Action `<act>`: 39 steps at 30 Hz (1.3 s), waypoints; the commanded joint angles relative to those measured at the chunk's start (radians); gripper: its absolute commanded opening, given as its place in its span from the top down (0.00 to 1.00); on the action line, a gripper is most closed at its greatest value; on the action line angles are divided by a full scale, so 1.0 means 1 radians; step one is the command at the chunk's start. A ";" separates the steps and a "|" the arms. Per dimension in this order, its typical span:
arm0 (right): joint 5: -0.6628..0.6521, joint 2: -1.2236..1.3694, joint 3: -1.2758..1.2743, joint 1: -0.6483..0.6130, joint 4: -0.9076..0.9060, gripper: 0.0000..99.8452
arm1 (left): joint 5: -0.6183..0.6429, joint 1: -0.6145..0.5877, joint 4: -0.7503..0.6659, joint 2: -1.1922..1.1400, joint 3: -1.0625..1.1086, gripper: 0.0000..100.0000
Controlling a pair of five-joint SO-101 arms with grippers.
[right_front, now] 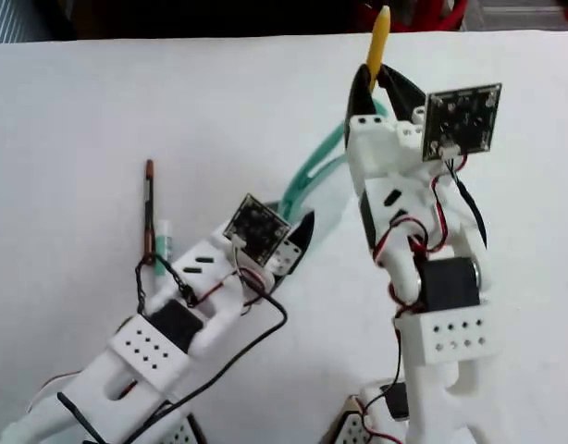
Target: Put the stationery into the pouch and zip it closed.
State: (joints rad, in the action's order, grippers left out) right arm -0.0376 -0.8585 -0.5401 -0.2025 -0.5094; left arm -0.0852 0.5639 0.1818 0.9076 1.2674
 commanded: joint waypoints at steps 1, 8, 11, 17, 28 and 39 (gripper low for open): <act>-0.058 -0.061 0.006 -0.036 -0.045 0.98 | -0.002 -0.030 -0.014 0.008 -0.009 0.90; -0.172 -0.065 0.006 -0.122 -0.145 0.95 | -0.002 -0.030 -0.014 0.008 -0.009 0.90; -0.172 -0.073 0.006 -0.122 -0.165 0.86 | -0.002 -0.030 -0.014 0.008 -0.008 0.90; -0.172 -0.074 0.006 -0.120 -0.180 0.84 | -0.002 -0.030 -0.014 0.008 -0.008 0.90; -0.170 -0.213 -0.028 -0.062 -0.171 0.84 | -0.002 -0.031 -0.014 0.008 -0.008 0.90; -0.002 -0.223 -0.338 0.206 0.022 0.84 | -0.008 -0.025 -0.009 0.010 -0.003 0.97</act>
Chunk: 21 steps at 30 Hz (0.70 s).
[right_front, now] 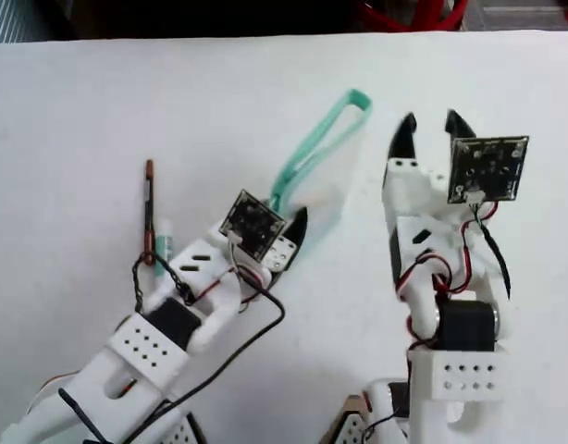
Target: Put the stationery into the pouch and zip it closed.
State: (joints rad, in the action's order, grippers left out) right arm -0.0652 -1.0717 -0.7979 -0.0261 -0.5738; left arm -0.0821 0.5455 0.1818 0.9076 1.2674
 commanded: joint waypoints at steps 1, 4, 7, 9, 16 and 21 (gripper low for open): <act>0.026 -0.010 -0.120 0.030 0.119 0.84 | -0.011 -0.007 -0.009 0.010 -0.005 0.97; 0.026 -0.010 -0.209 0.025 0.199 0.84 | -0.012 -0.008 -0.008 0.010 -0.008 0.98; 0.026 -0.010 -0.224 0.030 0.213 0.84 | -0.029 -0.047 0.005 0.038 -0.043 0.98; 0.034 -0.010 -0.226 0.028 0.213 0.84 | -0.038 -0.096 0.081 0.107 -0.106 0.98; 0.044 0.033 -0.189 -0.012 0.191 0.84 | -0.040 -0.371 0.535 0.496 -0.391 0.98; 0.044 0.275 0.089 -0.140 -0.059 0.84 | -0.048 -0.595 0.671 0.684 -0.440 0.98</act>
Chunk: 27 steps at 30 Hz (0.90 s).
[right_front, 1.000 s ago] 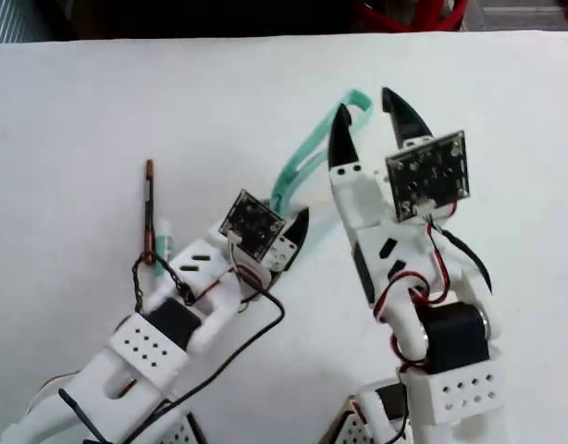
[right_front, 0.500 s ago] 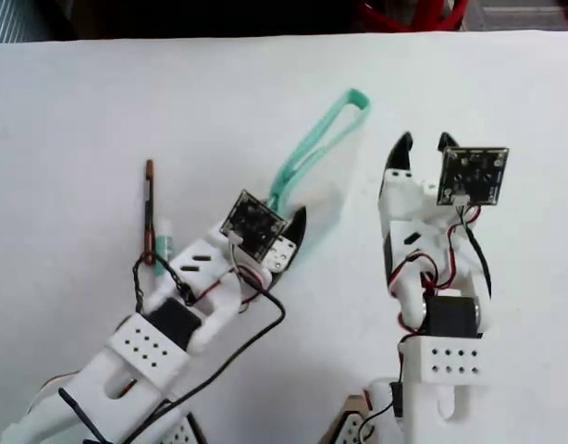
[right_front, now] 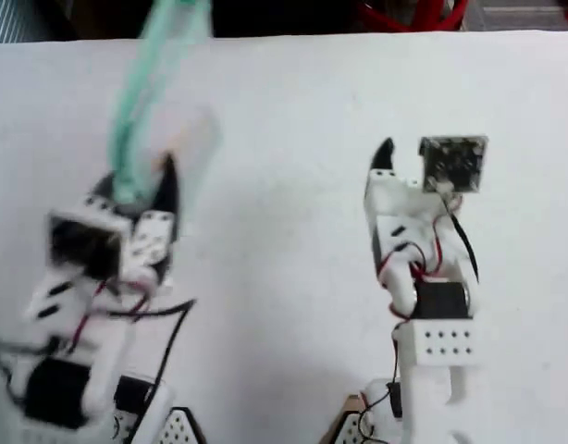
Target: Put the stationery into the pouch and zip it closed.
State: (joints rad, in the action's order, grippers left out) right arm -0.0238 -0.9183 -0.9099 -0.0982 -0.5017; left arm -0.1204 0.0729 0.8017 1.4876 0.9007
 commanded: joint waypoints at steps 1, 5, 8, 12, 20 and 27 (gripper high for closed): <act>0.003 0.183 0.279 -0.099 -0.196 0.84 | -0.009 -0.170 0.069 0.128 -0.071 0.98; -0.012 0.414 0.569 -0.266 -0.455 0.84 | -0.009 -0.323 0.176 0.188 -0.069 0.98; -0.071 0.573 0.726 -0.386 -0.576 0.84 | -0.025 -0.466 0.229 0.202 -0.068 0.98; -0.080 0.769 0.830 -0.510 -0.579 0.84 | -0.066 -0.661 0.236 0.206 -0.054 0.98; -0.081 1.113 1.056 -0.688 -0.446 0.84 | -0.074 -0.857 0.236 0.206 -0.052 0.98; -0.146 1.402 1.386 -0.797 -0.443 0.84 | -0.075 -0.946 0.232 0.206 0.018 0.98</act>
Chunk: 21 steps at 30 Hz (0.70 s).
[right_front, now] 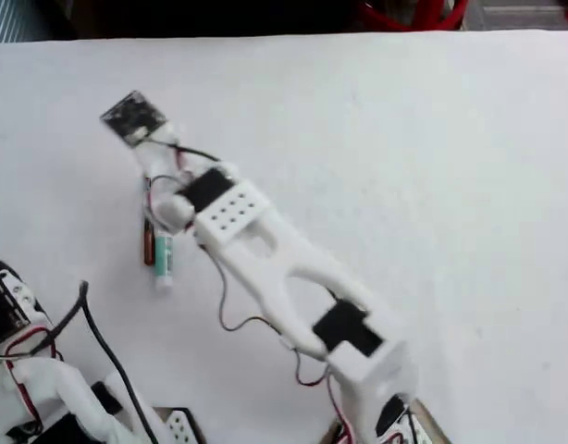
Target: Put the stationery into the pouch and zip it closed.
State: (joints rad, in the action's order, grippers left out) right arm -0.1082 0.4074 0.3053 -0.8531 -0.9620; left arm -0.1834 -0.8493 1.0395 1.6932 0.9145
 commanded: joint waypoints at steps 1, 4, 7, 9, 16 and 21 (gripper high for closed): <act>-0.106 0.124 0.222 -0.056 0.018 0.84 | -0.012 -0.025 -0.006 0.001 0.011 0.98; -0.169 0.252 0.382 -0.084 -0.002 0.85 | -0.012 -0.025 -0.006 0.001 0.020 0.98; -0.172 0.363 0.535 -0.093 -0.065 0.90 | -0.012 -0.022 -0.006 0.001 0.020 0.98; -0.173 0.427 0.629 -0.094 -0.119 0.93 | -0.011 -0.021 -0.002 0.001 0.020 0.98; -0.180 0.647 0.835 -0.044 -0.243 0.93 | -0.011 -0.016 -0.006 0.002 0.072 0.98; -0.325 0.753 0.933 -0.025 -0.341 0.93 | -0.011 0.050 -0.006 0.002 0.129 0.98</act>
State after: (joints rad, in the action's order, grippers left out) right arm -0.3567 1.1469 1.1630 -0.8915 -1.2490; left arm -0.1834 -0.8431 1.0411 1.6840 1.0464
